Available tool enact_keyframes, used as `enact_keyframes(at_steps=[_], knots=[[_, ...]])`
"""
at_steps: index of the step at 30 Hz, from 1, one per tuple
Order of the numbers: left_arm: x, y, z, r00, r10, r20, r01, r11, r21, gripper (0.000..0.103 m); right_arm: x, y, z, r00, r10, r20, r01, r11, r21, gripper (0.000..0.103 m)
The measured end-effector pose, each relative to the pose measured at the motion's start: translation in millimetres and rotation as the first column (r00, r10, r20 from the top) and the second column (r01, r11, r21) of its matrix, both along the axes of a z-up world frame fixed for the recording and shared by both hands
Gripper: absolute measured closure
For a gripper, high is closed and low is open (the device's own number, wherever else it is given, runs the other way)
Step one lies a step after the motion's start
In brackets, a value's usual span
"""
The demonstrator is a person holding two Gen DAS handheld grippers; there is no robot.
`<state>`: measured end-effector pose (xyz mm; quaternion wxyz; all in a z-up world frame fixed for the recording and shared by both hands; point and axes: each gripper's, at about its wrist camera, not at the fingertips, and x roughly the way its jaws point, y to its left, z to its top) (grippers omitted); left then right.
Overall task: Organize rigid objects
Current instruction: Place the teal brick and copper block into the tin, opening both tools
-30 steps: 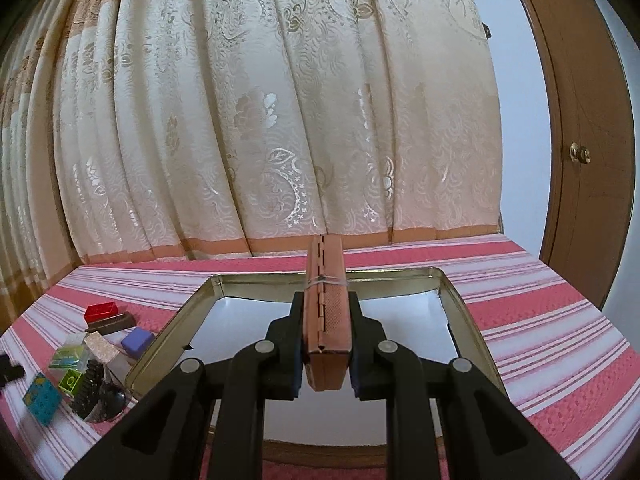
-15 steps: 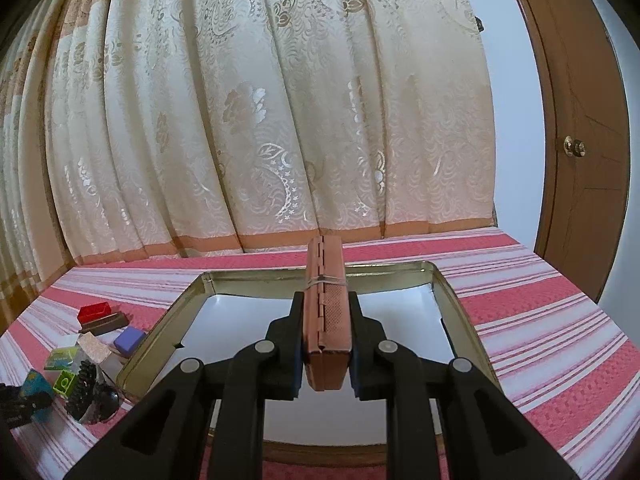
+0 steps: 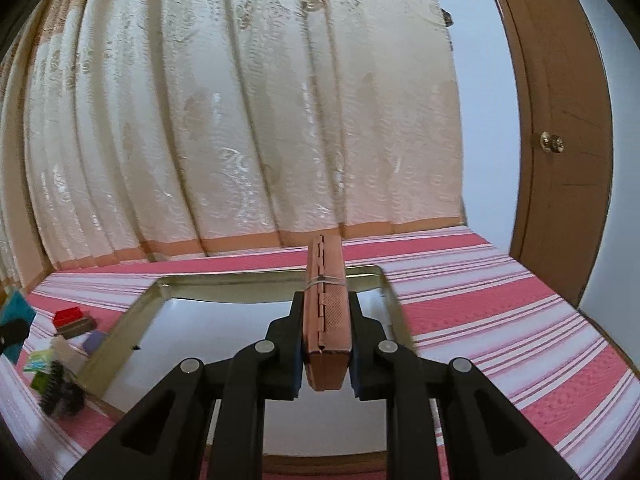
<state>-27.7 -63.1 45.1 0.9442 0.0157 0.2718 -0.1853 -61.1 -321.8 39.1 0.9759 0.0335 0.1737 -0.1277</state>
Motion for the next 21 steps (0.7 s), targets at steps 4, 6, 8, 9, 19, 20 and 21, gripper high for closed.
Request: enact_keyframes(at_steps=[4, 6, 8, 9, 19, 20, 21], knots=[[16, -55, -3, 0.997, -0.076, -0.026, 0.076, 0.997, -0.011, 0.062, 6, -16, -5, 0.999, -0.009, -0.041, 0.01, 1.0, 0.016, 0.084], [23, -78, -7, 0.994, -0.099, -0.036, 0.098, 0.995, -0.016, 0.062, 11, -21, -8, 0.998, -0.012, -0.069, 0.014, 0.999, 0.032, 0.084], [31, -100, -12, 0.992, -0.117, -0.048, 0.116, 0.993, -0.013, 0.062, 15, -22, -10, 0.996, -0.022, -0.088, 0.025, 0.999, 0.03, 0.084], [36, -111, -16, 0.99, -0.124, -0.061, 0.124, 0.992, -0.012, 0.062, 16, -23, -11, 0.995, -0.024, -0.094, 0.027, 0.999, 0.029, 0.084], [62, -133, -38, 0.99, -0.078, -0.12, 0.081, 0.996, 0.022, 0.062, 29, -19, -23, 0.985, 0.03, -0.172, -0.02, 0.998, 0.06, 0.083], [64, -132, -40, 0.991, -0.062, -0.12, 0.067, 0.997, 0.033, 0.062, 31, -21, -24, 0.983, 0.035, -0.181, -0.022, 0.997, 0.07, 0.083], [65, -132, -41, 0.992, -0.051, -0.114, 0.056, 0.997, 0.045, 0.062, 32, -21, -25, 0.982, 0.039, -0.186, -0.025, 0.997, 0.076, 0.083]])
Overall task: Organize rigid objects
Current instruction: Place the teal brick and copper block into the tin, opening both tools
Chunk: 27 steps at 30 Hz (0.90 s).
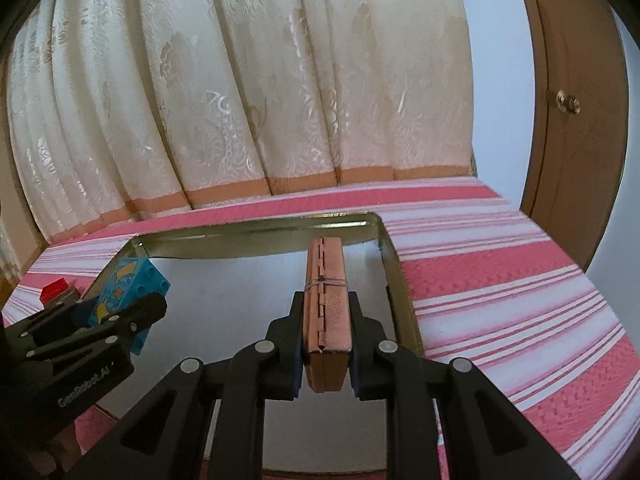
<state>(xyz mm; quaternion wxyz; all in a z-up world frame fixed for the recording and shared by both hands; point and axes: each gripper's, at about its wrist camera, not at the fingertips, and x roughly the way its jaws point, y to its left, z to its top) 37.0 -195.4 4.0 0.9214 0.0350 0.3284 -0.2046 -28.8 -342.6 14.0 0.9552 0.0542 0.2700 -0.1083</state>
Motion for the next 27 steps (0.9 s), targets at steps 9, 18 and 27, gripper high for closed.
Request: enact_keyframes(at_steps=[9, 18, 27], knots=[[-3, 0, -2, 0.998, 0.037, 0.046, -0.039, 0.998, 0.051, 0.055, 0, 4, 0, 1.0, 0.017, 0.004, -0.017, 1.0, -0.005, 0.076], [-16, 12, 10, 0.987, 0.083, 0.137, -0.085, 0.996, 0.008, 0.001, -22, 11, 13, 0.986, -0.04, 0.164, 0.054, 0.995, -0.082, 0.023], [-23, 17, 8, 0.98, 0.088, 0.181, -0.096, 0.995, 0.038, 0.001, -21, 5, 15, 0.983, -0.067, 0.17, 0.079, 0.995, -0.066, 0.023]])
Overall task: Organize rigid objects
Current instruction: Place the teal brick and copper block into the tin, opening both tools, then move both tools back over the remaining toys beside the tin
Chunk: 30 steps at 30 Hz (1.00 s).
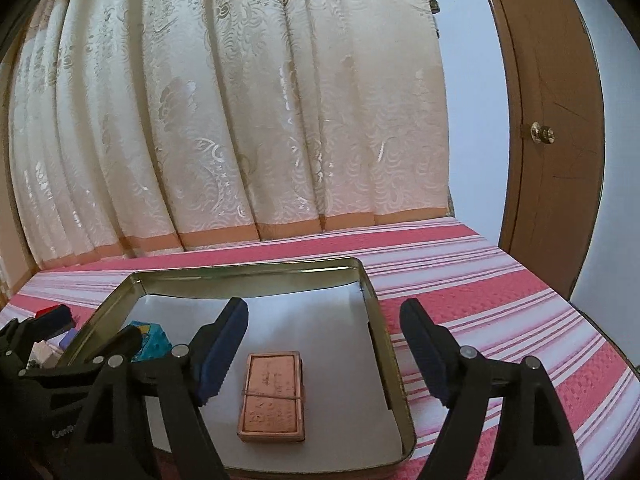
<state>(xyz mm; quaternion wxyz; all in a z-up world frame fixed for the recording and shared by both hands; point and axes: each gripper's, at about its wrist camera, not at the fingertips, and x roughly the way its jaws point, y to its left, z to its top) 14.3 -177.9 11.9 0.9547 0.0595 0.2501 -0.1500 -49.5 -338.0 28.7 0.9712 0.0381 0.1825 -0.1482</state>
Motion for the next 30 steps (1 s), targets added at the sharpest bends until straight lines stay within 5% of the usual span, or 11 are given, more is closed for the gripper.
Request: enact_keyframes(at_steps=[17, 30], knots=[[-8, 34, 2, 1.0, 0.02, -0.021, -0.021, 0.998, -0.062, 0.001, -13, 1, 1, 0.996, -0.069, 0.054, 0.07, 0.998, -0.007, 0.023], [-22, 69, 0, 0.998, 0.063, -0.026, -0.065, 0.993, -0.097, 0.001, -25, 42, 1, 0.997, -0.014, 0.073, 0.015, 1.0, -0.019, 0.023]])
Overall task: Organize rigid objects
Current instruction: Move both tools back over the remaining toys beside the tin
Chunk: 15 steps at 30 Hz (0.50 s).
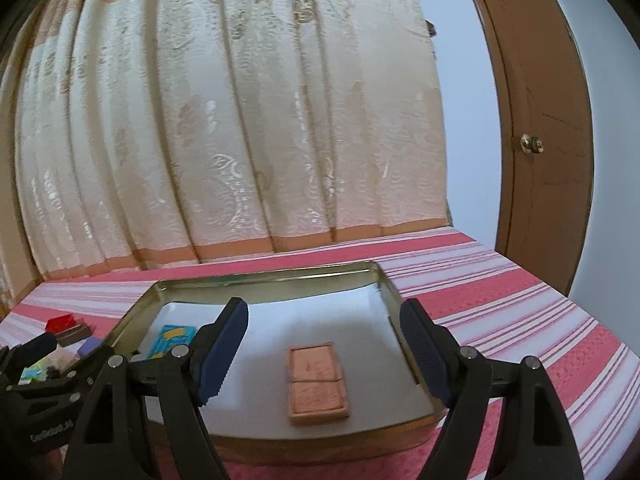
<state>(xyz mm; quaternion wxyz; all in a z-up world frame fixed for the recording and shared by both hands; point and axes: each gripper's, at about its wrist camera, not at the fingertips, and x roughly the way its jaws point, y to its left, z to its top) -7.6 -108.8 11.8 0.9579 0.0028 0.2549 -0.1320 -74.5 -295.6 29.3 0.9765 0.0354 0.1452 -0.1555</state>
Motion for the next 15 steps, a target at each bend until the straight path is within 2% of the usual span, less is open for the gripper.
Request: enact_keyframes(at_steps=[6, 15], knots=[[-1, 15, -3, 1.0, 0.027, -0.015, -0.027, 0.999, -0.017, 0.001, -7, 21, -1, 0.999, 0.028, 0.024, -0.028, 1.0, 0.0, 0.023], [-3, 46, -3, 0.998, 0.067, -0.005, -0.068, 0.998, -0.013, 0.001, -7, 55, -3, 0.994, 0.106, 0.014, -0.106, 0.994, 0.018, 0.023]])
